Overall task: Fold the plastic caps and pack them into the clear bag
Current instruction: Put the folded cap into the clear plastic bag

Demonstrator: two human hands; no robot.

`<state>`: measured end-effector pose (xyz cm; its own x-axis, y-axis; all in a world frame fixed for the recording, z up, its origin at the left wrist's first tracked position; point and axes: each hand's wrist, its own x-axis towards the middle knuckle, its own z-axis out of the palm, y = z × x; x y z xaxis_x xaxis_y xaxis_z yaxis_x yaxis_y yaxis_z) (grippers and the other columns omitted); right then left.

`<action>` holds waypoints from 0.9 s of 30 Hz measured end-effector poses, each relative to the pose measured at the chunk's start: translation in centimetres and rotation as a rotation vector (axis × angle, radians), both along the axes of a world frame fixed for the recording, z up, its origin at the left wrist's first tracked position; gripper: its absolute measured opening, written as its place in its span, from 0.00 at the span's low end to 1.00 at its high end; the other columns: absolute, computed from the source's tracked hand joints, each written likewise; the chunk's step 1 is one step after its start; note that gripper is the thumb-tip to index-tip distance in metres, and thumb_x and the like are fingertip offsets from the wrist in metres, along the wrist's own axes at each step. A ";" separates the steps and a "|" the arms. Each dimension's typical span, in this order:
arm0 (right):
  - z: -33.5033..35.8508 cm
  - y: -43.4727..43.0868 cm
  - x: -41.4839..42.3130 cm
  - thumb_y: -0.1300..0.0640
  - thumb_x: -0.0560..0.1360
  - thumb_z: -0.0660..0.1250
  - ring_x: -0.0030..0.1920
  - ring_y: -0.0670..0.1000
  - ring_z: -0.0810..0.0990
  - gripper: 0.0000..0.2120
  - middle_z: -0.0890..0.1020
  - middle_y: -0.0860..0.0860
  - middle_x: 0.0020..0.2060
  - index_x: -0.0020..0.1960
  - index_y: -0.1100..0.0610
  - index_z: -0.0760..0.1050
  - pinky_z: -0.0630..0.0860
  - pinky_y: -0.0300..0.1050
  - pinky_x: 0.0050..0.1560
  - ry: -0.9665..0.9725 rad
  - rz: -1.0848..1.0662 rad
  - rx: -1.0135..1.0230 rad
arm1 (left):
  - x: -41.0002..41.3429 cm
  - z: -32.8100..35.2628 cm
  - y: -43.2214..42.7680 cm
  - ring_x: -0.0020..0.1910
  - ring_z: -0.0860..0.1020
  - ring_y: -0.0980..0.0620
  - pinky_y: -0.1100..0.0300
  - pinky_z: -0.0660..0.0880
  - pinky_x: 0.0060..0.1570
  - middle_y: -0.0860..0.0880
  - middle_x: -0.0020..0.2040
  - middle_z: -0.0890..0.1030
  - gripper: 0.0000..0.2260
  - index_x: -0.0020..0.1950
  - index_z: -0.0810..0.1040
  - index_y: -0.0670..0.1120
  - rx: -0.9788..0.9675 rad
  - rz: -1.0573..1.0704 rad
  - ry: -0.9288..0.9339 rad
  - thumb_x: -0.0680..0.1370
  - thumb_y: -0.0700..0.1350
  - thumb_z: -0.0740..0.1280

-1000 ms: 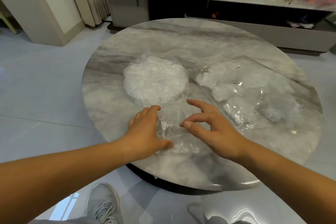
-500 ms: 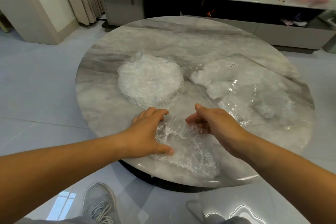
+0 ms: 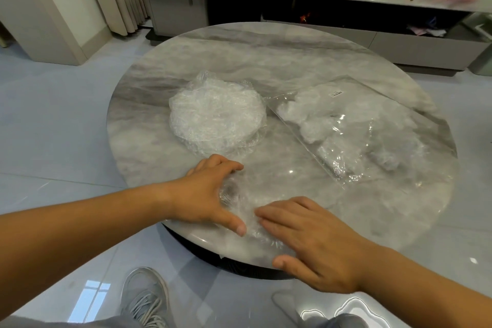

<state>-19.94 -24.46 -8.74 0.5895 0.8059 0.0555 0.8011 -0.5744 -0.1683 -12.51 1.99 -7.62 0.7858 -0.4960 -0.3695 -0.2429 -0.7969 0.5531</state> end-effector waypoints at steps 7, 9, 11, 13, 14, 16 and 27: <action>-0.2 0.3 -0.8 0.37 0.84 0.50 0.72 0.53 0.70 0.30 0.73 0.49 0.73 0.76 0.55 0.68 0.70 0.52 0.68 -0.002 -0.005 -0.059 | -0.4 1.6 -1.6 0.59 0.71 0.55 0.56 0.72 0.62 0.56 0.59 0.72 0.35 0.67 0.70 0.56 0.149 0.040 -0.063 0.67 0.76 0.64; -0.2 0.2 -0.9 0.37 0.84 0.51 0.71 0.52 0.71 0.30 0.73 0.49 0.72 0.77 0.56 0.65 0.69 0.51 0.68 -0.006 -0.024 -0.045 | -0.6 1.6 -1.6 0.51 0.76 0.54 0.55 0.76 0.53 0.56 0.53 0.76 0.28 0.61 0.71 0.53 0.215 0.073 -0.122 0.71 0.70 0.68; -0.2 0.2 -0.9 0.38 0.84 0.53 0.70 0.51 0.72 0.30 0.74 0.48 0.70 0.77 0.56 0.64 0.69 0.50 0.68 0.002 -0.048 -0.017 | -0.6 1.6 -1.5 0.44 0.76 0.55 0.57 0.75 0.45 0.55 0.46 0.77 0.22 0.51 0.73 0.51 0.279 0.098 -0.143 0.72 0.68 0.69; -0.1 0.3 -1.0 0.39 0.84 0.53 0.69 0.50 0.72 0.28 0.76 0.47 0.68 0.76 0.55 0.66 0.68 0.50 0.69 0.057 -0.087 0.033 | -0.6 1.4 -1.6 0.37 0.74 0.57 0.59 0.69 0.36 0.55 0.39 0.76 0.20 0.41 0.71 0.50 0.286 0.120 -0.111 0.72 0.66 0.70; 0.0 0.5 -1.0 0.39 0.84 0.53 0.69 0.49 0.72 0.27 0.76 0.46 0.67 0.76 0.54 0.67 0.67 0.49 0.69 0.093 -0.111 0.064 | -0.7 1.3 -1.7 0.35 0.73 0.57 0.59 0.67 0.34 0.55 0.36 0.75 0.20 0.38 0.70 0.50 0.270 0.133 -0.088 0.73 0.65 0.70; 0.1 0.9 -1.1 0.39 0.84 0.52 0.67 0.47 0.71 0.26 0.74 0.45 0.67 0.74 0.52 0.68 0.67 0.49 0.68 0.149 -0.158 0.101 | -0.9 1.0 -1.9 0.33 0.73 0.55 0.59 0.67 0.33 0.54 0.33 0.75 0.19 0.36 0.71 0.48 0.212 0.162 -0.053 0.73 0.62 0.71; 0.3 1.8 -1.0 0.36 0.83 0.48 0.68 0.47 0.64 0.24 0.69 0.44 0.66 0.70 0.46 0.71 0.58 0.48 0.71 0.157 -0.168 -0.022 | -2.5 1.6 -3.5 0.34 0.80 0.52 0.58 0.79 0.37 0.47 0.39 0.80 0.10 0.52 0.78 0.41 -0.564 0.450 0.363 0.75 0.41 0.75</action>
